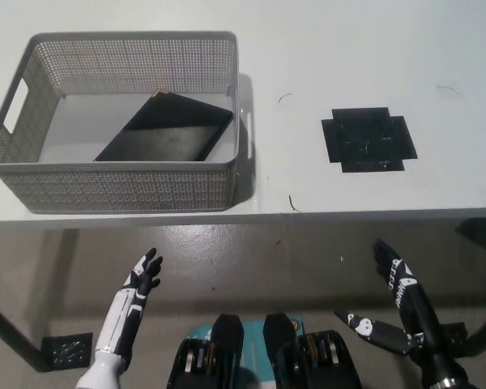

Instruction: A notebook is kept standing on the table on the right hand side and a container is kept on the left hand side and the robot uses its right hand to grab the notebook and places it in the container

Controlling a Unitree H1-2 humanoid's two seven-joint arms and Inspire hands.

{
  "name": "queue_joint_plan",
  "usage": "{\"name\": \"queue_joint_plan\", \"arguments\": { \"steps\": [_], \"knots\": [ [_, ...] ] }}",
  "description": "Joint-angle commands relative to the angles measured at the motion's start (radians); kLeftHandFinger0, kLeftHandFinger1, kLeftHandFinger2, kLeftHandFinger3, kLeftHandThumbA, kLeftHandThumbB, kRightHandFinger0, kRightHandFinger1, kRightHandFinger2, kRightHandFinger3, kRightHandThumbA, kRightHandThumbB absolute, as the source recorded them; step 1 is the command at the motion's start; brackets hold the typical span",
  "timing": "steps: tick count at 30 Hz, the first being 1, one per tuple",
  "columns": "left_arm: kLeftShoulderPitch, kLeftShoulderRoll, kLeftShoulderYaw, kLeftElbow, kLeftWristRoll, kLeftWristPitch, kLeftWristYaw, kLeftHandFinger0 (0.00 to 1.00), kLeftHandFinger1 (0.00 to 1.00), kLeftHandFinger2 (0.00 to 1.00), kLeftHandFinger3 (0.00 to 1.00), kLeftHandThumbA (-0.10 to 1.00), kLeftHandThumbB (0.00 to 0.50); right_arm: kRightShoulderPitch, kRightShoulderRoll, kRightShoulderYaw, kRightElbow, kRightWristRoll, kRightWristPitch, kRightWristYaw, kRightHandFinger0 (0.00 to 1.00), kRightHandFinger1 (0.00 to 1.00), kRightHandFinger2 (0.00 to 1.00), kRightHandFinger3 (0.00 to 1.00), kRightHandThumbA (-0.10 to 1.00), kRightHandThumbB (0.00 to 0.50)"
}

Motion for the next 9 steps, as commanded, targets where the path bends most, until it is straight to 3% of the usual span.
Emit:
{"name": "queue_joint_plan", "arguments": {
  "steps": [1,6,9],
  "knots": [
    [-0.014,0.008,0.002,-0.020,-0.002,0.006,0.001,1.00,1.00,1.00,1.00,1.00,0.324,-0.024,-0.011,-0.013,-0.025,-0.001,0.019,0.030,1.00,1.00,1.00,1.00,0.91,0.117],
    [-0.010,0.009,0.003,-0.020,-0.003,0.000,0.001,1.00,1.00,1.00,1.00,1.00,0.282,-0.029,-0.011,-0.018,-0.023,0.005,0.032,0.042,1.00,1.00,1.00,1.00,0.90,0.136],
    [-0.011,0.007,0.005,-0.016,-0.004,-0.001,0.003,1.00,1.00,1.00,1.00,1.00,0.274,-0.029,-0.011,-0.018,-0.026,0.001,0.036,0.047,1.00,1.00,1.00,1.00,0.90,0.120]
  ]
}}
